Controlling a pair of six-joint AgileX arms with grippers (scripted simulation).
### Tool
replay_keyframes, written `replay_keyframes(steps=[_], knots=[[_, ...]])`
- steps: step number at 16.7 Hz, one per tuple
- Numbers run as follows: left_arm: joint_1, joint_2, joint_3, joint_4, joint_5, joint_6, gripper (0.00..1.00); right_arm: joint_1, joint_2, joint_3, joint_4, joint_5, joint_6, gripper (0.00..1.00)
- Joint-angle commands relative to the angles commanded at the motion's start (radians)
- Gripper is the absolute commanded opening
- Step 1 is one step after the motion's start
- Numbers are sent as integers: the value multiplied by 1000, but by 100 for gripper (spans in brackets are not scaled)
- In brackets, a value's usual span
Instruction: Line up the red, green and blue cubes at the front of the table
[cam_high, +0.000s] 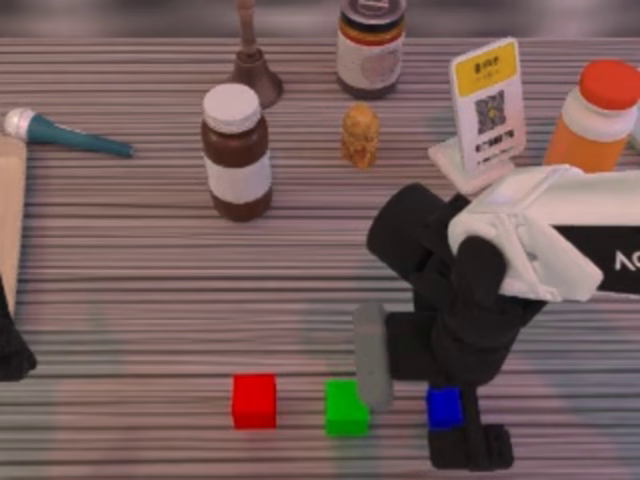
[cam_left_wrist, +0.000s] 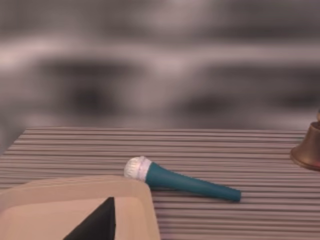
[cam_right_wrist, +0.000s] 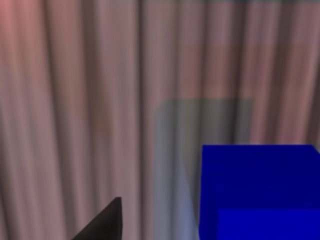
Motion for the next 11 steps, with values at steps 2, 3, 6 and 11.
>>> replay_keyframes(steps=[2, 3, 6, 11], knots=[[0, 0, 0, 0, 0, 0, 100, 0, -5, 13, -17, 0, -1, 100], [0, 0, 0, 0, 0, 0, 100, 1, -12, 29, -41, -1, -2, 100], [0, 0, 0, 0, 0, 0, 100, 4, -49, 95, -153, -1, -7, 100], [0, 0, 0, 0, 0, 0, 100, 3, -100, 172, -272, -1, -9, 100]])
